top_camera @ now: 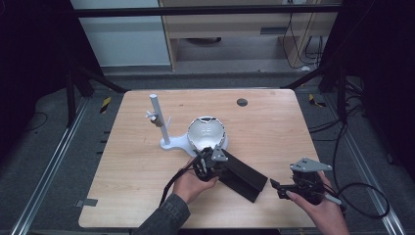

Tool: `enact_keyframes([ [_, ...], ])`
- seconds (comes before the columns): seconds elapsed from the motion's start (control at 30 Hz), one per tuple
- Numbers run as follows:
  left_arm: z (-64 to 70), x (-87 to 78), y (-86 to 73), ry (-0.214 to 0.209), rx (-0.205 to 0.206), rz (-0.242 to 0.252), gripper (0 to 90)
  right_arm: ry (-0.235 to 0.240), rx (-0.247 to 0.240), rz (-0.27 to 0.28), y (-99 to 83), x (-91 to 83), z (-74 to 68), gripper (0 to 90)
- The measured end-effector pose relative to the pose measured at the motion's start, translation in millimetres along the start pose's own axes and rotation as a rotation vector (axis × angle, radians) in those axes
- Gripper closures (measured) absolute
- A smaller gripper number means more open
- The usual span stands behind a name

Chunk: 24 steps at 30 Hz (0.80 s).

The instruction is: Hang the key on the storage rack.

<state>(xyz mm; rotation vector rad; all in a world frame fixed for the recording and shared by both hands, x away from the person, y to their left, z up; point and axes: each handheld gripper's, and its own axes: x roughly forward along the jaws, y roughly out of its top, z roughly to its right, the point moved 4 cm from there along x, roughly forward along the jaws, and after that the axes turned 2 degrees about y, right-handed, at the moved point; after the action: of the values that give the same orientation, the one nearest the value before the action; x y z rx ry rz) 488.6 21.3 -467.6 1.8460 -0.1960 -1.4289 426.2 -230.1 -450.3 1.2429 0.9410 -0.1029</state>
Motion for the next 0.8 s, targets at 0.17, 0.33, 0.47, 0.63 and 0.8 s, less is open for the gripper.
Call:
enact_keyframes([
  [0.17,3.1,0.7,11.9,-0.005,0.008,0.033,84.3,0.061,-0.109,-0.057,17.8,2.8,-23.8,10.1],
  [0.33,3.8,1.7,20.0,-0.013,0.021,0.052,84.0,0.085,-0.159,-0.100,24.9,14.3,-36.0,11.6],
  [0.47,5.0,5.6,25.6,-0.024,0.026,0.057,83.7,0.094,-0.174,-0.142,29.9,28.6,-38.1,15.2],
  [0.63,4.9,9.0,32.9,-0.022,0.050,0.057,83.4,0.097,-0.201,-0.201,37.2,44.5,-35.7,25.1],
  [0.8,1.3,8.4,36.6,-0.025,0.043,0.063,83.1,0.106,-0.233,-0.244,45.0,57.0,-35.6,29.8],
])
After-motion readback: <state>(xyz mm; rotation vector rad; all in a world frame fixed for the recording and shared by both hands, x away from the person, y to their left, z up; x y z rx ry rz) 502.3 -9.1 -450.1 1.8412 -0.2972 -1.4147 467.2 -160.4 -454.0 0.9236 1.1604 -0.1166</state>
